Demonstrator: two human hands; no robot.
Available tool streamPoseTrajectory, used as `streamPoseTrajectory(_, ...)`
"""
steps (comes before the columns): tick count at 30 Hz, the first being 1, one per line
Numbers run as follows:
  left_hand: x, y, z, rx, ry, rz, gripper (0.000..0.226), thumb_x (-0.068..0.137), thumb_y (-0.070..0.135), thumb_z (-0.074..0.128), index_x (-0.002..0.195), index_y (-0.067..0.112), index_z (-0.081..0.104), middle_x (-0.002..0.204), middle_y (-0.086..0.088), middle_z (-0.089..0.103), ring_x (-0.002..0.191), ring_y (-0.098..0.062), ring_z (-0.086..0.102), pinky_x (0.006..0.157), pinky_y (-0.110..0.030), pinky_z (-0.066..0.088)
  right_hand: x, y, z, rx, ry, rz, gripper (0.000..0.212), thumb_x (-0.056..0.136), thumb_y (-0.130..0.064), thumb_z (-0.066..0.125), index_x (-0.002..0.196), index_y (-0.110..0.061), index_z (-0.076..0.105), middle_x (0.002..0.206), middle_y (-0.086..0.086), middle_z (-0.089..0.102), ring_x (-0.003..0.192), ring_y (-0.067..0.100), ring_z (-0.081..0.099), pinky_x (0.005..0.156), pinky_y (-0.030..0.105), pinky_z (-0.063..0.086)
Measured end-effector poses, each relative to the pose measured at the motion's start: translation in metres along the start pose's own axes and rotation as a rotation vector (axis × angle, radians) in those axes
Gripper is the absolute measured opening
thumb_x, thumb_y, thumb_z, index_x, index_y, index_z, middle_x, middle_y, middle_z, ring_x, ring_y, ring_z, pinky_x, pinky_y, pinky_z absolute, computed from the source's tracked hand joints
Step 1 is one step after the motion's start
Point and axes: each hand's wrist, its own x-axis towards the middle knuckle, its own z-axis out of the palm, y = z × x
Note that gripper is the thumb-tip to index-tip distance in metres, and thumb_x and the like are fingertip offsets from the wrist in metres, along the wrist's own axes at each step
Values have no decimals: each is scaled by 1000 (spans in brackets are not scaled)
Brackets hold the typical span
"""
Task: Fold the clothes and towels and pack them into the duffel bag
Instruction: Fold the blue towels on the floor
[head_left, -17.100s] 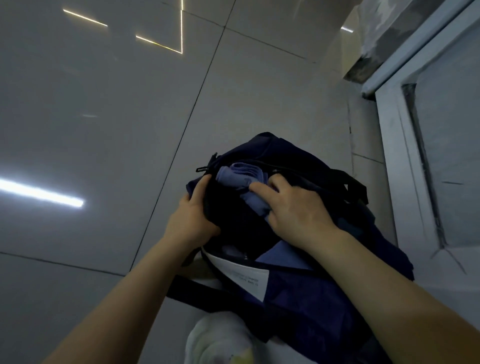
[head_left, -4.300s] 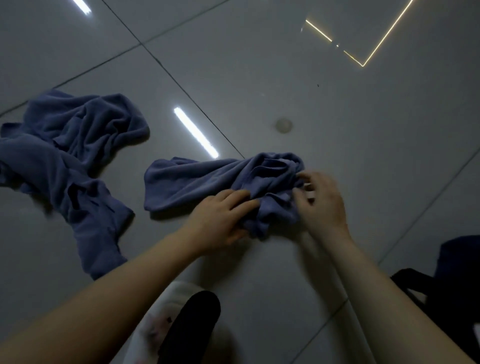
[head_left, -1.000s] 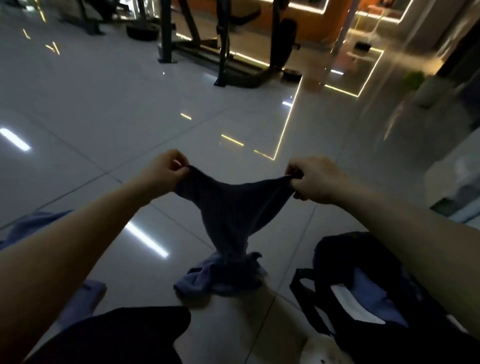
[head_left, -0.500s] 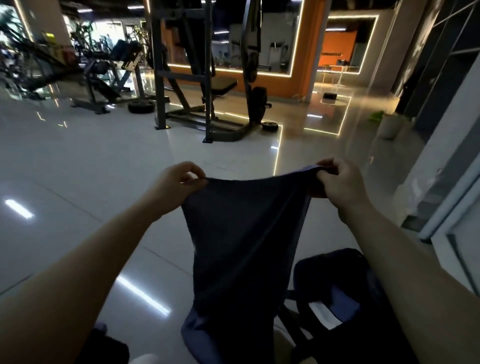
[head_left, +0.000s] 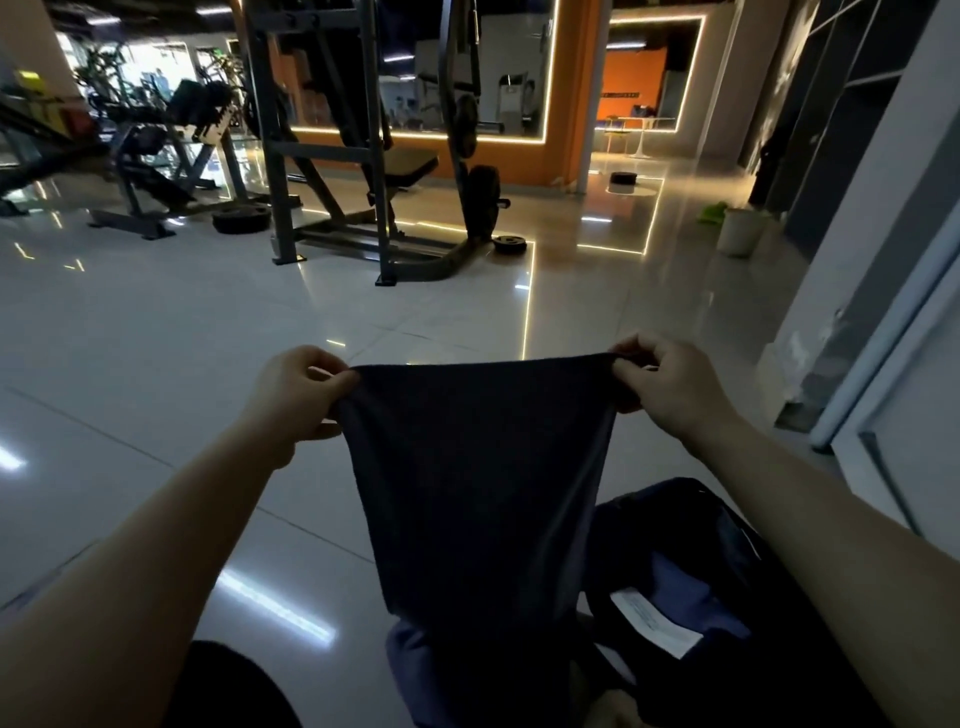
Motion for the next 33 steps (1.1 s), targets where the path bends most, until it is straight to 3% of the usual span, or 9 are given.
streamPoseTrajectory(4, 4, 5, 11, -13, -30, 51, 11, 92, 13, 62, 82, 13, 57, 82, -9, 63, 68, -19, 60, 55, -30, 50, 1, 4, -2, 51, 25, 47, 17, 92, -6, 58, 84, -19, 65, 80, 6, 64, 64, 15, 63, 51, 18, 51)
streamPoseTrajectory(9, 9, 7, 12, 49, -73, 134, 9, 84, 6, 69, 81, 9, 62, 82, -14, 67, 75, -26, 65, 71, -36, 59, 8, 13, -12, 107, 70, 109, 20, 94, -5, 55, 84, -19, 65, 82, 6, 66, 60, 15, 66, 52, 23, 53)
streamPoseTrajectory(18, 12, -2, 3, 172, -121, 152, 13, 80, 3, 72, 81, 14, 65, 81, -7, 67, 77, -20, 65, 78, -33, 55, 20, 21, -10, 166, 117, 148, 17, 93, -4, 58, 83, -17, 64, 84, 6, 65, 75, 20, 67, 65, 27, 55)
streamPoseTrajectory(24, 11, -3, 0, 206, 57, 226, 9, 86, 17, 69, 84, 13, 61, 76, -5, 67, 66, -19, 66, 63, -28, 54, 21, 15, -7, 80, 112, 97, 11, 92, -12, 62, 82, -16, 60, 73, 6, 62, 45, 6, 58, 44, 18, 46)
streamPoseTrajectory(29, 10, -1, 2, 82, 158, 247, 10, 92, 21, 61, 94, 12, 56, 84, -8, 64, 75, -19, 65, 58, -29, 52, 21, 3, 0, 104, 254, -26, 16, 95, -15, 57, 80, -22, 55, 66, 5, 57, 37, 4, 50, 39, 18, 39)
streamPoseTrajectory(33, 5, 6, 6, -259, 80, 143, 7, 92, 16, 59, 88, 16, 54, 90, -9, 65, 87, -19, 65, 64, -33, 58, 20, 1, 4, 206, 270, 0, 13, 95, -16, 57, 84, -22, 57, 77, 1, 61, 52, 9, 62, 50, 22, 50)
